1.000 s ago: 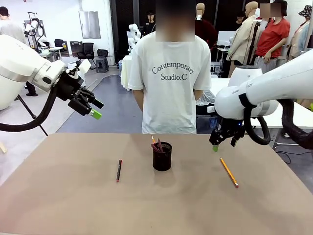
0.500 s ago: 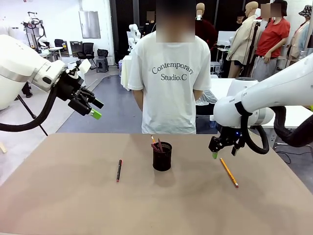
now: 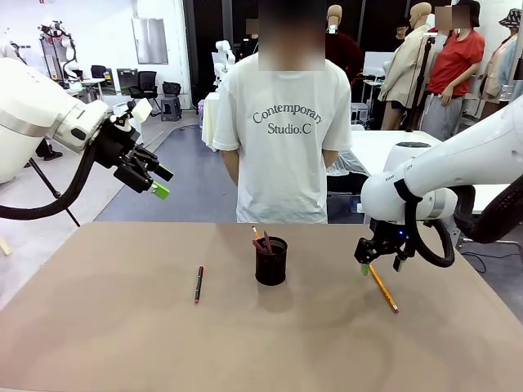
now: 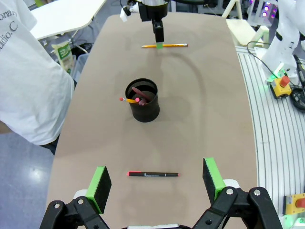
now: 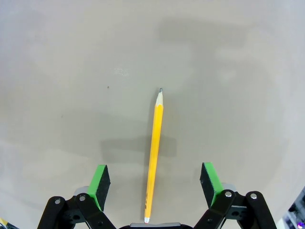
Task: Place the pens into the pen holder.
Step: Pick up a writing instrument from the table and place it into the Pen holder.
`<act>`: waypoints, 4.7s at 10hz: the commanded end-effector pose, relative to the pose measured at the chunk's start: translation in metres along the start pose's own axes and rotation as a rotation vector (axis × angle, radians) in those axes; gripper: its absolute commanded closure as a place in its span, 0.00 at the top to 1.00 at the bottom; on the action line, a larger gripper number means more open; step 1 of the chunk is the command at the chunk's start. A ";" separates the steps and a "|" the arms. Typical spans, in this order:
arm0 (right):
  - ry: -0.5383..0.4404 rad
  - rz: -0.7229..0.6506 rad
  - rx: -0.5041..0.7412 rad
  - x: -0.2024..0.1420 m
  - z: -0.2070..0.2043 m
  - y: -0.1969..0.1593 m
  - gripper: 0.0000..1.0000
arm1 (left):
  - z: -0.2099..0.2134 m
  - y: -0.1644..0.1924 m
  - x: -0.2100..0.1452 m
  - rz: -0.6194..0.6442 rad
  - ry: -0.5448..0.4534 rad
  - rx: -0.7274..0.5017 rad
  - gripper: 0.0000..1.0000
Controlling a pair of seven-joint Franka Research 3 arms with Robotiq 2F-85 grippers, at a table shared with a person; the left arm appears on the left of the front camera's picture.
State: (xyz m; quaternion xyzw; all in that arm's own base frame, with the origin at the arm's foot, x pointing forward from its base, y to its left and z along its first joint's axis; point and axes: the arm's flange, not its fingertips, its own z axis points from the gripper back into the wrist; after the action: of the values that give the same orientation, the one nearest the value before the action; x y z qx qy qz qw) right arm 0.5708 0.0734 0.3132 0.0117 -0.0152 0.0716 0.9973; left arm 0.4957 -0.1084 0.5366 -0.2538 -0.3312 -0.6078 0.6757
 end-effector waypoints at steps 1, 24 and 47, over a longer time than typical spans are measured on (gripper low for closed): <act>-0.017 -0.017 -0.007 0.003 -0.007 0.001 1.00 | 0.002 -0.001 0.001 0.008 0.015 0.004 1.00; -0.313 0.206 0.665 0.007 0.096 -0.004 0.00 | 0.002 -0.001 0.001 0.008 0.015 0.004 1.00; -1.172 1.092 1.065 0.039 0.132 0.076 0.00 | 0.002 -0.001 0.001 0.008 0.015 0.004 1.00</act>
State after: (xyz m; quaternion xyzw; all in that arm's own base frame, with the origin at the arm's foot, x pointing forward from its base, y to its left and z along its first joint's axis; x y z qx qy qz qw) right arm 0.5794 0.1424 0.4560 0.4962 -0.4726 0.4858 0.5426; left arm 0.4959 -0.1087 0.5368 -0.2536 -0.3312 -0.6080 0.6756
